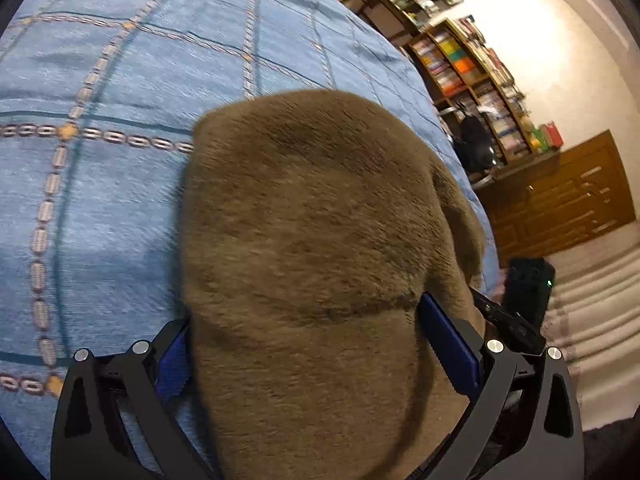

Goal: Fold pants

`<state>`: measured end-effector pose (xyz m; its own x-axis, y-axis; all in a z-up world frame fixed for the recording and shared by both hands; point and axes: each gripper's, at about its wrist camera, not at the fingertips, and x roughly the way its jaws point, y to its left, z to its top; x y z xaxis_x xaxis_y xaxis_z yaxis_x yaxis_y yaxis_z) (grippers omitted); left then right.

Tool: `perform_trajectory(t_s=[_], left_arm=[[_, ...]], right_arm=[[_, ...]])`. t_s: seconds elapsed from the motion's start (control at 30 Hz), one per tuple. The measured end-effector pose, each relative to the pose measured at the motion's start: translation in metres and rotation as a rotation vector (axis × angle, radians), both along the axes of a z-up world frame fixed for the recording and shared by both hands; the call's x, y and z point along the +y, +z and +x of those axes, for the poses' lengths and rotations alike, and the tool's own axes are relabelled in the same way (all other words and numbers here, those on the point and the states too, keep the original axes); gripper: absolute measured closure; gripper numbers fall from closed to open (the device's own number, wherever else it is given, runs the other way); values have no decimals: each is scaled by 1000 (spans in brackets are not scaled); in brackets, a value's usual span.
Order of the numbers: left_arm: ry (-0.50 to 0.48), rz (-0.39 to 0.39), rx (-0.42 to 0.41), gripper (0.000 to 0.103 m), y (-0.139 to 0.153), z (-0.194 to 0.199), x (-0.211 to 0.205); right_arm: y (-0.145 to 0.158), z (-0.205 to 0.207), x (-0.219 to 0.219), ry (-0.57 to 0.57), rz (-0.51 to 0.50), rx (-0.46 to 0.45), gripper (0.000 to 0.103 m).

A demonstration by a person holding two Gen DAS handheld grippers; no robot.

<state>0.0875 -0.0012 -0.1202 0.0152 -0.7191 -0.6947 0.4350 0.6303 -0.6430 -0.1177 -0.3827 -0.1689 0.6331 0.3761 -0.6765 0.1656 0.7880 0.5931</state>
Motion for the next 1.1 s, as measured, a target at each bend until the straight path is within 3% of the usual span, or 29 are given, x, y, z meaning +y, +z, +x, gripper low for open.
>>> perform_trajectory(t_s=[0.13, 0.37, 0.47, 0.77, 1.1], left_arm=[[4, 6, -13, 7, 1, -1, -4], [14, 23, -54, 30, 13, -11, 2], [14, 36, -85, 35, 21, -16, 3], [36, 35, -167, 39, 48, -17, -4], [80, 9, -240, 40, 71, 28, -29]], right_arm=[[0, -1, 1, 4, 5, -9, 28], [9, -8, 5, -1, -16, -22, 40], [16, -9, 7, -5, -29, -25, 43], [43, -2, 9, -8, -58, -73, 47], [74, 52, -5, -14, -126, -139, 47]])
